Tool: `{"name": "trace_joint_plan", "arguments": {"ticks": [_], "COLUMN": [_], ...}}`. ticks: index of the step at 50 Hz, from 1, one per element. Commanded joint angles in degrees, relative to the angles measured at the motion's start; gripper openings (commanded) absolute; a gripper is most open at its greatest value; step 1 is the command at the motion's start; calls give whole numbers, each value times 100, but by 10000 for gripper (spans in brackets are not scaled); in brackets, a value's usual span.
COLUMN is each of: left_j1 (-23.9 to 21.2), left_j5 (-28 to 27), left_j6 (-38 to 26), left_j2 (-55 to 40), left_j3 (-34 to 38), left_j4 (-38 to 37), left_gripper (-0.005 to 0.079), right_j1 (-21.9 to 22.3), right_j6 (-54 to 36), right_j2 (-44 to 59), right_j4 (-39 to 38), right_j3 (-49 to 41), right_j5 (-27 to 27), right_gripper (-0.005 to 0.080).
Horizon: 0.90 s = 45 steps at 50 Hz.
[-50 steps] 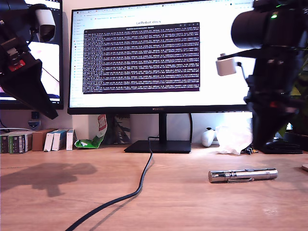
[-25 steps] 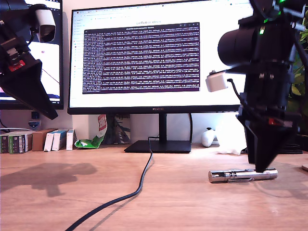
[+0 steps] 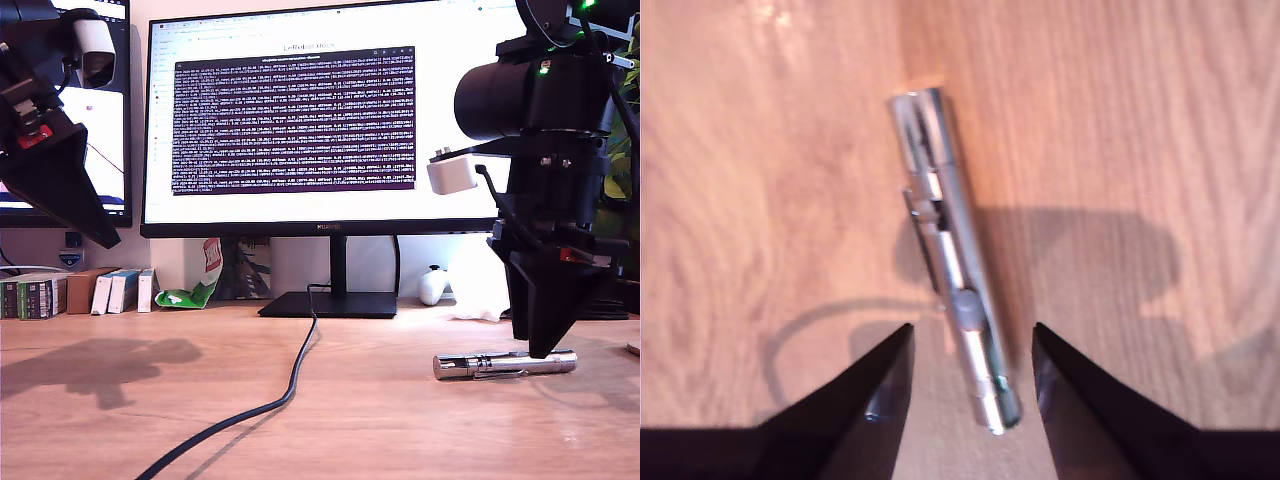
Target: Pick the metallic laser pointer with your right arm, pass it to your left arm, then place it down to the left side of the table
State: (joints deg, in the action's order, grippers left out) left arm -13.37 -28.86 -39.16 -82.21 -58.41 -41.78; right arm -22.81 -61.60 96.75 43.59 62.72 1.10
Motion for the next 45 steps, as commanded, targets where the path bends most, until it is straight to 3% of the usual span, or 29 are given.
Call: {"name": "trace_joint_plan", "arguments": {"ticks": [1, 26, 34, 37, 42, 45], "left_j1": [-15, 15, 15, 15, 15, 15], "left_j5": [-22, 96, 111, 109, 107, 107], "left_j6": [-37, -35, -35, -35, -33, -33], "left_j2": [0, 0, 0, 0, 0, 0], "left_j3": [7, 7, 7, 7, 7, 7], "left_j4": [17, 13, 17, 24, 24, 26], "left_gripper": [-19, -19, -19, -19, -19, -19], "right_j1": [39, 81, 131, 160, 195, 195], "right_j6": [-37, -149, -190, -214, -223, -201], "right_j2": [125, 415, 426, 426, 426, 426], "right_j4": [-7, -92, -98, -87, -92, -107], "right_j3": [-24, -24, -24, -24, -24, -24], "right_j5": [46, 111, 151, 170, 234, 317], "right_gripper": [337, 332, 251, 181, -15, -8]}}
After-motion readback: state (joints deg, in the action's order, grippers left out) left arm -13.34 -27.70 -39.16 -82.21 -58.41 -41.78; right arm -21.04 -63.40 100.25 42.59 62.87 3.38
